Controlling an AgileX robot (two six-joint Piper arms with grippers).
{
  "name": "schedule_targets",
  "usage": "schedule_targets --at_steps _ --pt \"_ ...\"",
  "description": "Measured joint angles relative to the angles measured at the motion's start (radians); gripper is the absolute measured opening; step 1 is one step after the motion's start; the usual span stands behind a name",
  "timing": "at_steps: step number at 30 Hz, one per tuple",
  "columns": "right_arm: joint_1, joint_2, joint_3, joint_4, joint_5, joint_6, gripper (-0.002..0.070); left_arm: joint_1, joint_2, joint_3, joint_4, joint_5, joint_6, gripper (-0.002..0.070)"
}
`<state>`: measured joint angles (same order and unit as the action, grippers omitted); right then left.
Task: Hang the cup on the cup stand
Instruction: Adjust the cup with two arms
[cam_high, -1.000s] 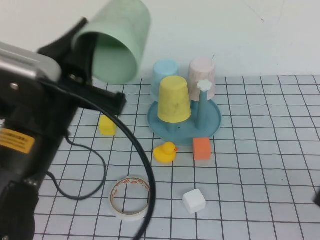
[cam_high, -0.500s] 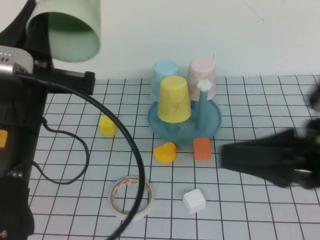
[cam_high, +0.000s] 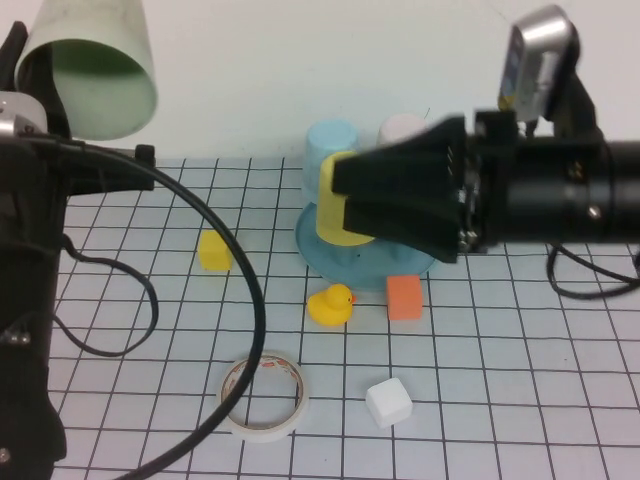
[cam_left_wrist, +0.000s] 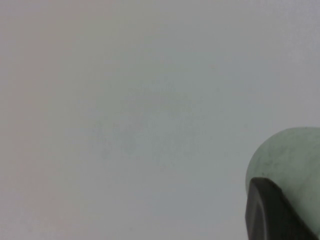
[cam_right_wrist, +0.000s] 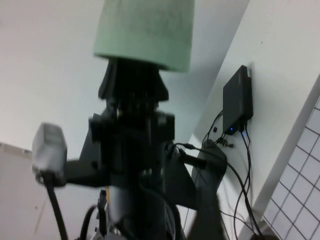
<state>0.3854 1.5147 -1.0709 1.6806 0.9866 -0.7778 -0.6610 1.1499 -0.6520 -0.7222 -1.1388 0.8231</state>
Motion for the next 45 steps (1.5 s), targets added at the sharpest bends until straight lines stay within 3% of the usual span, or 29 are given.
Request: schedule_targets --at_steps 3,7,20,36,45 --pt "0.003 0.039 -0.052 0.000 -0.005 0.033 0.0543 0.000 0.000 0.000 -0.012 0.017 0.002 0.0015" --pt "0.022 0.083 -0.132 0.000 -0.011 0.055 0.0575 0.000 0.000 0.000 -0.012 0.076 0.002 0.0015" --pt "0.059 0.222 -0.318 0.000 -0.022 0.133 0.0582 0.000 0.000 0.000 0.165 0.210 -0.035 0.0015" --pt "0.061 0.245 -0.426 0.000 -0.120 0.121 0.0582 0.000 0.000 0.000 0.216 0.314 -0.203 0.0015" --pt "0.061 0.245 -0.427 0.000 -0.145 0.116 0.0582 0.000 0.000 0.000 0.474 0.329 -0.382 0.0015"
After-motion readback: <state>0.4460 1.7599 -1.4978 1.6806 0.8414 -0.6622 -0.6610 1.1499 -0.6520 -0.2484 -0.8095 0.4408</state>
